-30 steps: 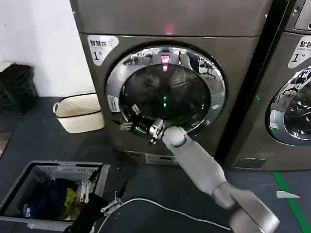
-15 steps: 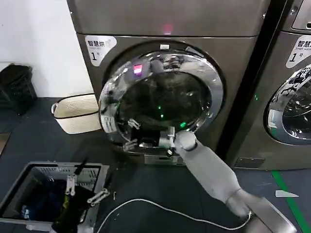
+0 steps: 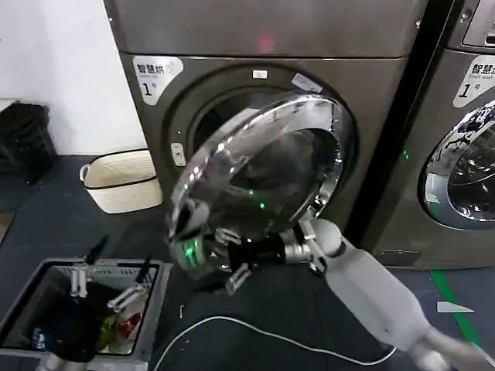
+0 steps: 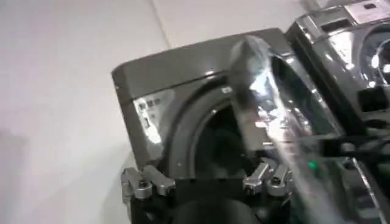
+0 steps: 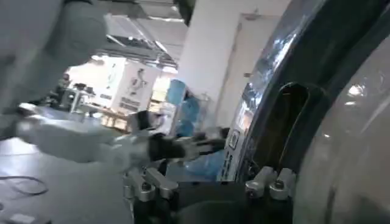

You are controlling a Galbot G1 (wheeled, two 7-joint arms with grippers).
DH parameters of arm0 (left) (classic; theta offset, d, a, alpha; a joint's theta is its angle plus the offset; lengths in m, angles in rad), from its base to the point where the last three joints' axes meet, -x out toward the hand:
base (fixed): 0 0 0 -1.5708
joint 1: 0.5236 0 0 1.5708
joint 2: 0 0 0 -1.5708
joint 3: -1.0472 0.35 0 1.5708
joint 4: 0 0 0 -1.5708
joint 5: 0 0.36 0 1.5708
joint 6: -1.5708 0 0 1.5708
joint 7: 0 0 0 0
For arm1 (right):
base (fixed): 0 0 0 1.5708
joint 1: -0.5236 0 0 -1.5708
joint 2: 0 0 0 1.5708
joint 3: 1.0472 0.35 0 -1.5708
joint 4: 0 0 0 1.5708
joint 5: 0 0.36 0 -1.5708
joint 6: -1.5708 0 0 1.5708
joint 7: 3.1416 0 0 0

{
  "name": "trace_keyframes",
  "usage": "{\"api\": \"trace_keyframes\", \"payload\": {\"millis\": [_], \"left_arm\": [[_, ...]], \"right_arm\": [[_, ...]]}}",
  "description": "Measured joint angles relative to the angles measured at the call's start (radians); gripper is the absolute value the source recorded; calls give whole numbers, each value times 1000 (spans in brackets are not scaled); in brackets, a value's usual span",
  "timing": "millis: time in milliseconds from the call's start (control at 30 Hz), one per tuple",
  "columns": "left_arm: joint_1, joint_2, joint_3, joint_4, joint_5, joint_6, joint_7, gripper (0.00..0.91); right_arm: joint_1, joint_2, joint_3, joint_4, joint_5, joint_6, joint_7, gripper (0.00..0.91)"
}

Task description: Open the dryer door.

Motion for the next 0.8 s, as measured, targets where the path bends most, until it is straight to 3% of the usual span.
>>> {"api": "trace_keyframes", "payload": {"millis": [200,467,667,800], "left_arm": [[-50,48,-18,21,31,31,-2,907],[-176,134,152,58,157,93,-5,907],[-293,205,316,93,178,111,-6,907],[-359,222,402,124,186,106,-5,907]], "right_arm": [[-83,-92,66,117,-2,-6,-12,907],[-289,-162,316,204,-18,12,-16,907],[-460,-166,587,176,-62,120,75,907],[-618,-152,772,196,-184,220,283,907]]}}
